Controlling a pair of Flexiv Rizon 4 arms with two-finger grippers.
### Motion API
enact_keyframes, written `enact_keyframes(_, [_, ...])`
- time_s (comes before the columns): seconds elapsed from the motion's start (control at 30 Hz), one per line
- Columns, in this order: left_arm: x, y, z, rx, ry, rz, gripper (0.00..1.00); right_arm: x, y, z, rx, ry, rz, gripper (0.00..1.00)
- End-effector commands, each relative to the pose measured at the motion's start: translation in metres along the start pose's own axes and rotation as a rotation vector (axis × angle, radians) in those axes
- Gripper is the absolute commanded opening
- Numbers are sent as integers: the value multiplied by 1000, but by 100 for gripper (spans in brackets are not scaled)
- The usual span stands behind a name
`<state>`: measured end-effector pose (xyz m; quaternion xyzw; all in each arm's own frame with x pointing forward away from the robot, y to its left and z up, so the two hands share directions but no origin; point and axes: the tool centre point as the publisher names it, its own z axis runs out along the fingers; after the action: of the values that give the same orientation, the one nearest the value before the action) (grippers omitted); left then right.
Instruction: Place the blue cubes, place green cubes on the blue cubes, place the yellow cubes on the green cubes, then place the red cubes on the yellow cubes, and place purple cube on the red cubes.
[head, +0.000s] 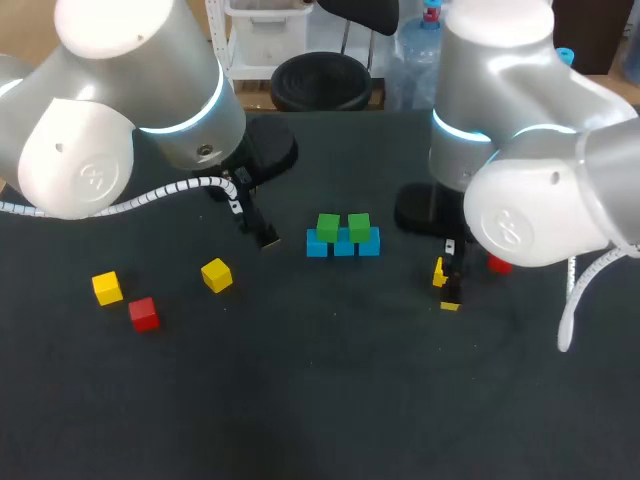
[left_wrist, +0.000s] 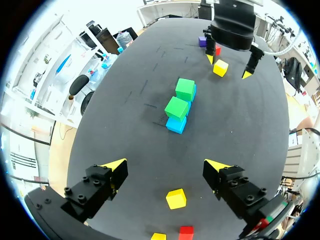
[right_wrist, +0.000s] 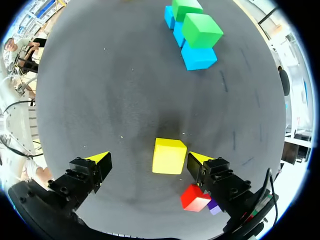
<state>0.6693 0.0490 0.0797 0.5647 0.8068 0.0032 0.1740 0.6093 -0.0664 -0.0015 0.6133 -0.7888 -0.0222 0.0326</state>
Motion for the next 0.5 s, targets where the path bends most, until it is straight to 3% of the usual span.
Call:
enact_keyframes(0.03, [0,1,0,2,-1,1,100,-2,-2,2,2,-3,11,100])
enact_keyframes(0.23, [0,1,0,2,-1,1,100,-5,-5,2,22,-6,44,100])
enact_keyframes(0.3, [0,1,0,2,-1,1,100,-5,-6,2,25,-8,54,70])
enact_keyframes(0.33, [0,1,0,2,-1,1,100,-5,-7,3,29,-10,57,69])
enact_keyframes(0.37, [0,1,0,2,-1,1,100,-5,-7,3,33,-10,60,60])
enact_keyframes(0.4, [0,1,0,2,-1,1,100,-5,-7,2,34,-10,62,45])
enact_keyframes(0.43, [0,1,0,2,-1,1,100,-5,-7,2,36,-13,66,38])
enact_keyframes(0.5, [0,1,0,2,-1,1,100,-5,-8,2,38,-15,68,39])
